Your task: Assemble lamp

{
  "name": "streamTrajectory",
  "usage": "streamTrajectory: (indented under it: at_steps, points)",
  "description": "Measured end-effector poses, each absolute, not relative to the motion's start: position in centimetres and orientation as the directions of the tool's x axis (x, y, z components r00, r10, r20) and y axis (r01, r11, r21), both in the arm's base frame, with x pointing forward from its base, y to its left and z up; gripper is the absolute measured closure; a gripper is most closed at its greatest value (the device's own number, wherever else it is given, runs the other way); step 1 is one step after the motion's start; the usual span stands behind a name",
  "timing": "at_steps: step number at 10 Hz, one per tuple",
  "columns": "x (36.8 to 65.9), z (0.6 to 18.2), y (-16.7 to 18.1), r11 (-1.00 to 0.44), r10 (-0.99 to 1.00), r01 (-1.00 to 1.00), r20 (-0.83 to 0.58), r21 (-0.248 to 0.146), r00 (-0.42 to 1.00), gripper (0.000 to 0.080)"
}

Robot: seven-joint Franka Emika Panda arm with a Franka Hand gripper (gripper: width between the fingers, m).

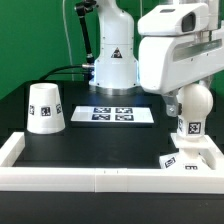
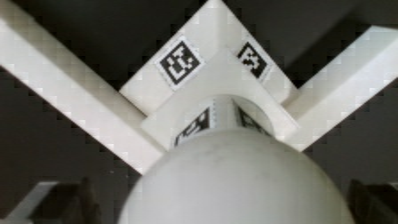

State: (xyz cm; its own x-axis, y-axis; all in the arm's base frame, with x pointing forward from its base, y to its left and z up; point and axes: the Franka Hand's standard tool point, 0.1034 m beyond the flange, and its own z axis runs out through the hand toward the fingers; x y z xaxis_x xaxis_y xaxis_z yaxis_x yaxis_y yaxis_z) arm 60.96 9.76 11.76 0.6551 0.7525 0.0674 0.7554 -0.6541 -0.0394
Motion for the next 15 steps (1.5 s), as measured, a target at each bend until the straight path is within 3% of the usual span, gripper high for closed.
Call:
streamTrajectory:
  at_steps: [4,6,8,9,12,15]
  points:
    - [61.47,11.66,10.4,-0.41,0.91,0.912,0.063,-0.005,0.409,0.0101]
    - [61.39,11.49,10.59,-0.373,0.927,0.928,0.035,0.015,0.372,0.0101]
    - [61.36,11.45,10.43,-0.395,0.918,0.919,0.035,0.013,0.394,0.0127]
    - [61.37,11.45,10.41,-0.395,0.918,0.918,0.035,0.013,0.395,0.0224]
    - [61.38,11.45,10.36,-0.424,0.905,0.906,0.036,0.012,0.423,0.0223]
    - [61.41,11.47,10.42,-0.673,0.739,0.739,0.041,0.001,0.673,0.0223]
